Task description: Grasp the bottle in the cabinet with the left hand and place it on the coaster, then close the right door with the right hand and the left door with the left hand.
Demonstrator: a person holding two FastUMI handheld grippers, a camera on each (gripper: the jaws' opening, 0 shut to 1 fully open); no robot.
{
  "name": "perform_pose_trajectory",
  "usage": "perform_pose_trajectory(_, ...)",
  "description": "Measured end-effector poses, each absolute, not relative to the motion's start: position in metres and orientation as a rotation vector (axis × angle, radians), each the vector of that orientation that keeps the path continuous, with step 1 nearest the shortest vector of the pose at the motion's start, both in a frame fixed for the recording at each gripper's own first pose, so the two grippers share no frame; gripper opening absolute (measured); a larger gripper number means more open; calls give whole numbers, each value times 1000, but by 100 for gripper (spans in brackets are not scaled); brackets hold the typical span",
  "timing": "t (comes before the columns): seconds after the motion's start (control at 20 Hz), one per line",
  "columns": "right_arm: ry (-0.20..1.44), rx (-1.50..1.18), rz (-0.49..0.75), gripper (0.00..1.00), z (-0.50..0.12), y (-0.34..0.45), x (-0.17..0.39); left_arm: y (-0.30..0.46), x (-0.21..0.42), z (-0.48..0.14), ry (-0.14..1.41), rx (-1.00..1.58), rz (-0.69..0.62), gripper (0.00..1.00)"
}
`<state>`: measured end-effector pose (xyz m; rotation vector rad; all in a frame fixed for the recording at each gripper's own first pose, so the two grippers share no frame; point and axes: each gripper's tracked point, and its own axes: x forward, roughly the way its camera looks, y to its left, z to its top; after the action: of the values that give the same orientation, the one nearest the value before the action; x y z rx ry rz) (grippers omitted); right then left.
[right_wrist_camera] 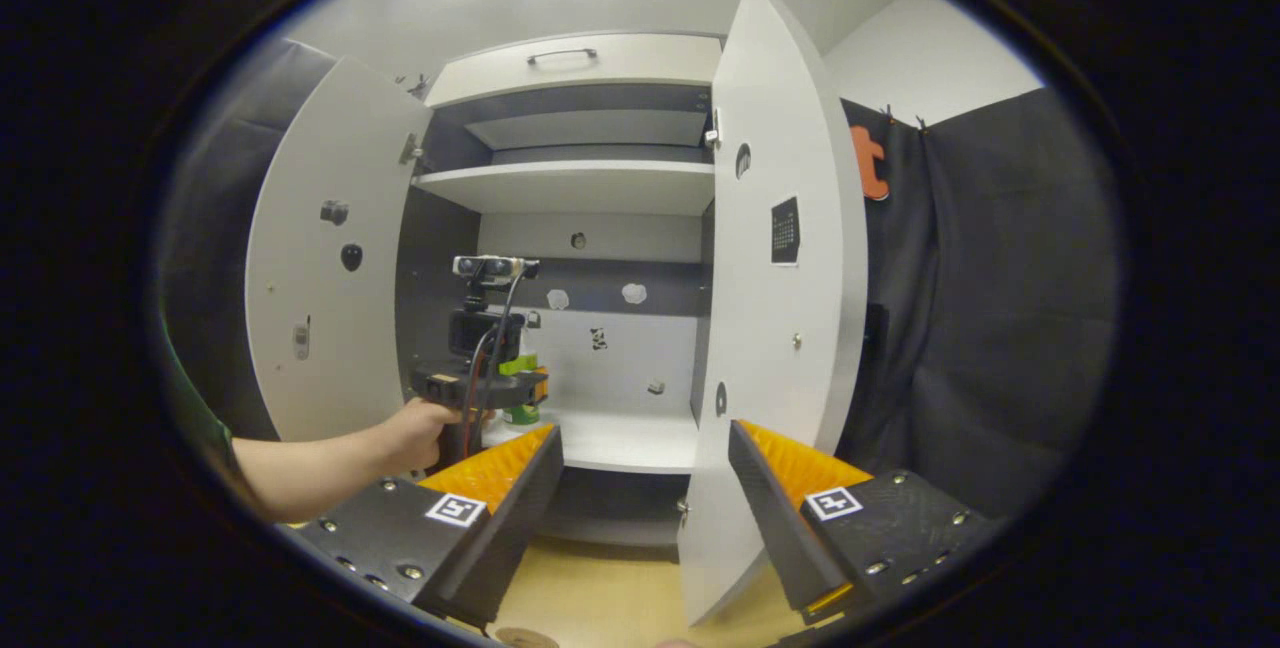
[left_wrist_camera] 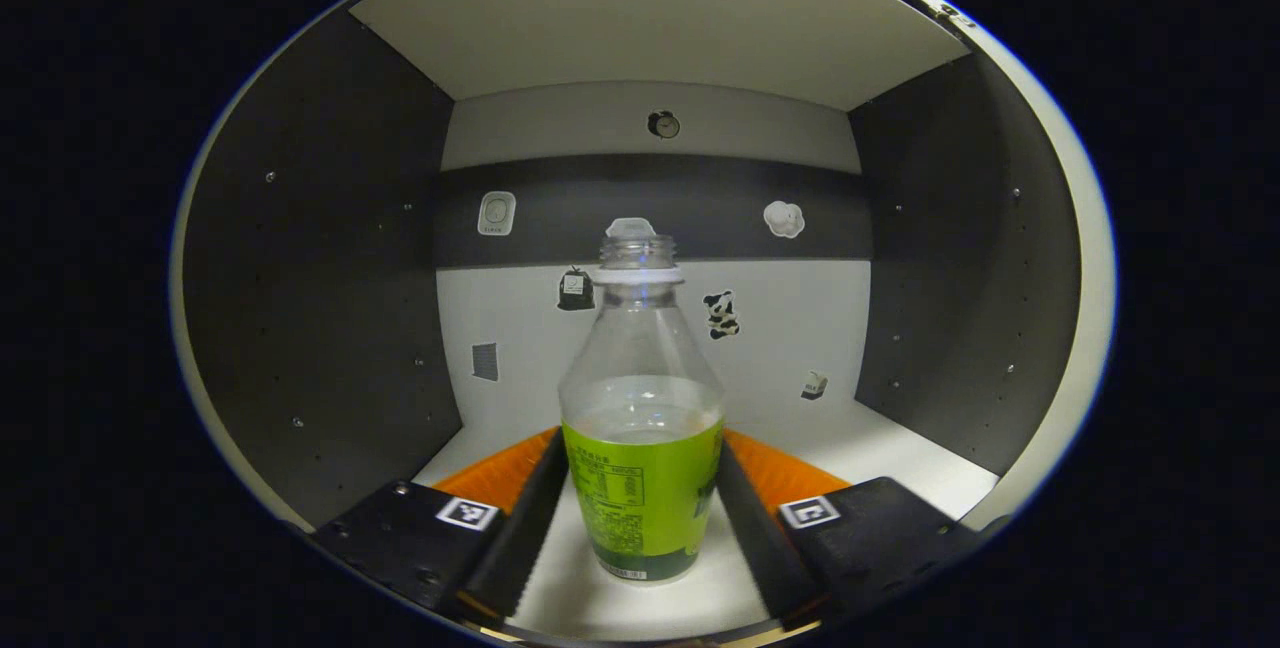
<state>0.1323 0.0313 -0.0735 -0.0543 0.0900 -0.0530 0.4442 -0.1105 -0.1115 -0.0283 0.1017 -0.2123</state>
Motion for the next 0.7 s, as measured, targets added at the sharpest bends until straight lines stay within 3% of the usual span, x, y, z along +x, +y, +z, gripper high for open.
perform_pose_trajectory(0.05, 90, -55, -51, 100, -73, 31, 132, -111, 443, -110, 102, -43, -214, 79)
perform_pose_trajectory(0.7, 73, -36, 49, 100, -64, 46, 76, -95, 288, -49, 16, -84, -279, 78)
